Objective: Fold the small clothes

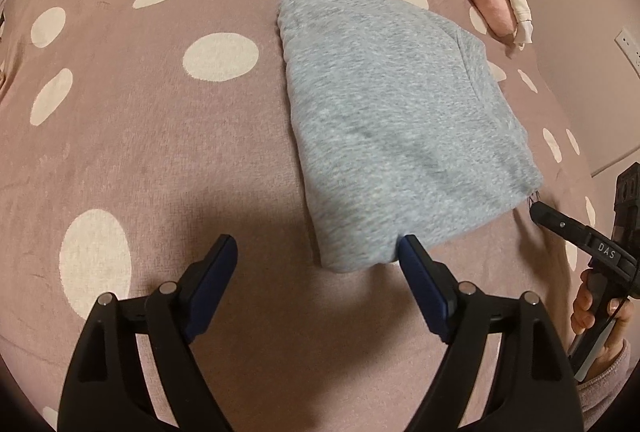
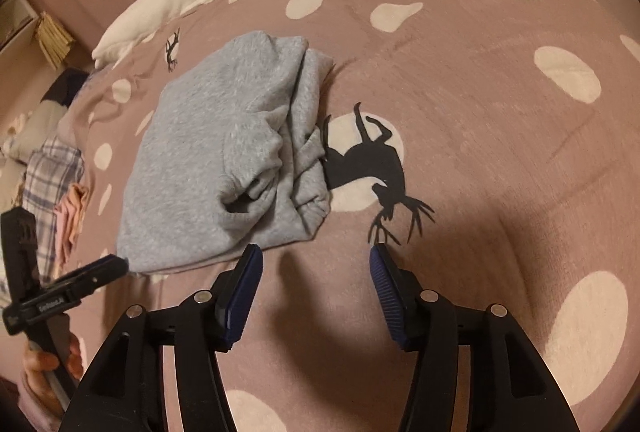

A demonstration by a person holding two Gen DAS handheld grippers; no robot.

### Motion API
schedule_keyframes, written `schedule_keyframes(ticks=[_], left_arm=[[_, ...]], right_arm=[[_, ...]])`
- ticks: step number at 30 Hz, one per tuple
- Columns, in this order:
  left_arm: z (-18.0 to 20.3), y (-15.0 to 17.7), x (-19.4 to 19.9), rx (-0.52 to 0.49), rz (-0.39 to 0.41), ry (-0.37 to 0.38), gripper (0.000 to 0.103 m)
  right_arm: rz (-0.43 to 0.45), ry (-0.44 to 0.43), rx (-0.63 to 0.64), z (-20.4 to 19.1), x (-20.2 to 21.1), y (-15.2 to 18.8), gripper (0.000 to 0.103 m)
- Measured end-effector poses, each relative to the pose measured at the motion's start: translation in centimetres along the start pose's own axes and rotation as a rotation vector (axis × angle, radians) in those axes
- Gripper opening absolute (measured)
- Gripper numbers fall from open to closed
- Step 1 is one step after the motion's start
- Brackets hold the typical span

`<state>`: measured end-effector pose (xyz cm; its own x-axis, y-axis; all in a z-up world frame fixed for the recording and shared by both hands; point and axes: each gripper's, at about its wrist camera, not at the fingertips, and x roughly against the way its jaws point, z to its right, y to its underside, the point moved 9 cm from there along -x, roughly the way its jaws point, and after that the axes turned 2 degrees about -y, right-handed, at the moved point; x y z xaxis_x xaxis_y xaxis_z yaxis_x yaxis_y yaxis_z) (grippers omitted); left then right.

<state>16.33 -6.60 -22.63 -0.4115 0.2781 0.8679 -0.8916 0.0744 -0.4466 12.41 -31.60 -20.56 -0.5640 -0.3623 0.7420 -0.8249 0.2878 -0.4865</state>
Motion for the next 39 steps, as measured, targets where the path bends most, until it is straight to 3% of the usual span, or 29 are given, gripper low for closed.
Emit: schedule_keyframes(ticks=[6, 9, 12, 19, 26, 31, 36, 39], left_arm=[[0.0, -0.2, -0.7, 0.075, -0.029, 0.092, 0.085], [0.1, -0.7, -0.7, 0.138, -0.036, 0.193, 0.093], [0.1, -1.2, -0.7, 0.212, -0.049, 0.294, 0.094], [0.7, -2.5, -1.1, 0.283, -0.070, 0.405, 0.094], [0.8, -3.5, -1.5, 0.322, -0.078, 0.458, 0.094], [0.3, -4.5, -2.0, 0.357, -0.077, 0.491, 0.094], [0.5, -5.3, -2.4, 0.373, -0.069, 0.494, 0.094], [0.9, -5.9, -2.7, 0.372, -0.067, 0.492, 0.100]], right_arm=[[0.001, -0.060, -0.038, -0.2, -0.4, -0.4, 0.067], [0.002, -0.103, -0.077, -0.1, -0.6, -0.9, 0.068], [0.000, -0.167, -0.120, -0.3, -0.8, -1.2, 0.068], [-0.011, -0.325, -0.239, -0.6, -1.7, -2.2, 0.068], [0.001, -0.432, -0.351, -0.4, -1.3, -2.4, 0.069], [0.012, -0.557, -0.473, 0.8, -1.0, -2.4, 0.070], [-0.013, -0.512, -0.421, -0.6, -2.3, -2.6, 0.070], [-0.027, -0.491, -0.393, -1.6, -3.2, -3.1, 0.070]])
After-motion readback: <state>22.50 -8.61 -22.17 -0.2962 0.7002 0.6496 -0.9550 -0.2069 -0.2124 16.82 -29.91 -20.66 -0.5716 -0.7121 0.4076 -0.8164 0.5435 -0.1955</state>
